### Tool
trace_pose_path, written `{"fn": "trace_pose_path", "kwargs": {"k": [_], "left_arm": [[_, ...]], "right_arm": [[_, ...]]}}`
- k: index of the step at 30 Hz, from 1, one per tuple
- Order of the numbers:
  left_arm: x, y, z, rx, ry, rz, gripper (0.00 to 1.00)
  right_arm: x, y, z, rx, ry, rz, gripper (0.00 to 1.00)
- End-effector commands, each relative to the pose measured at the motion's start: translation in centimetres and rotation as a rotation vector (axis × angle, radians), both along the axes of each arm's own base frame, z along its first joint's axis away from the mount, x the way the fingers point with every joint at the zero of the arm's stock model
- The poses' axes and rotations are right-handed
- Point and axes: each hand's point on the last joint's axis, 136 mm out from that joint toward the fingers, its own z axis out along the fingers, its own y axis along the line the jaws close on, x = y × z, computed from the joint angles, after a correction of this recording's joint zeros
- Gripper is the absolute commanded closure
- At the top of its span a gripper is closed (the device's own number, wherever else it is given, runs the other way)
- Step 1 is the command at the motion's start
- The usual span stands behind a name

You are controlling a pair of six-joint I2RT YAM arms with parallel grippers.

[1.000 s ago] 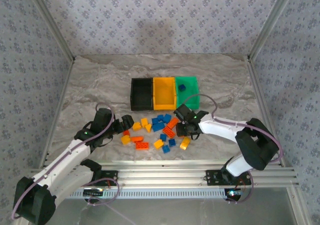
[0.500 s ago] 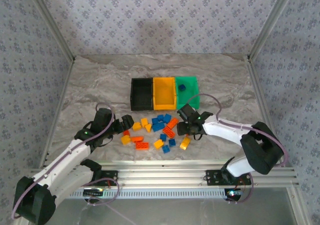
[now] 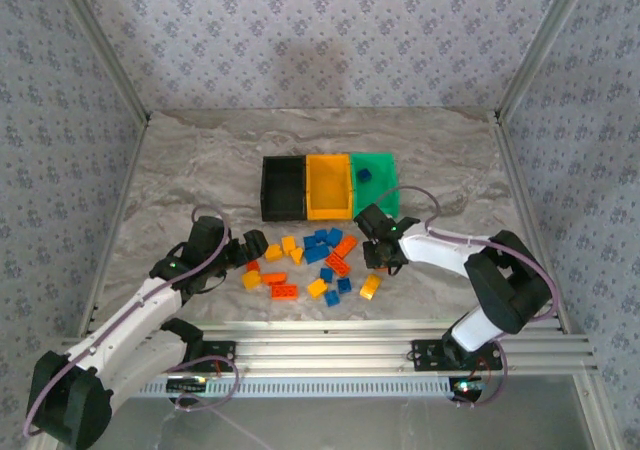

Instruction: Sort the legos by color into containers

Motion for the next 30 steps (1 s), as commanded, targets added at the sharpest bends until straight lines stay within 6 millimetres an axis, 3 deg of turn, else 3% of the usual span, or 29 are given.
{"fn": "trace_pose_path", "kwargs": {"k": [1, 6, 11, 14, 18, 25, 30], "left_arm": [[0.4, -0.1, 0.6, 0.000, -0.017, -0.001, 0.00], [0.4, -0.1, 0.8, 0.003, -0.022, -0.004, 0.00], [0.5, -0.1, 1.1, -0.001, -0.029, -0.001, 0.00], [0.6, -0.1, 1.2, 0.002, -0.031, 0.001, 0.00], [0.4, 0.0, 1.2, 0.003, -0.029, 0.002, 0.00], [0.1, 0.7, 1.7, 0.022, -0.032, 0.018, 0.00], [-0.1, 1.3, 1.9, 0.047, -0.030, 0.035, 0.00]], "right_arm": [[-0.4, 0.4, -0.7, 0.024, 0.020, 0.013, 0.68], [0.9, 1.7, 2.9, 0.096, -0.070, 0.055, 0.73], [2.8, 5.1, 9.2, 0.191, -0.194, 0.137, 0.74], [4.8, 7.8, 12.1, 0.248, -0.250, 0.168, 0.73], [8.6, 10.4, 13.7, 0.258, -0.294, 0.154, 0.73], [16.7, 11.7, 11.8, 0.186, -0.301, 0.055, 0.72], [19.6, 12.3, 10.0, 0.151, -0.276, 0.024, 0.68]]}}
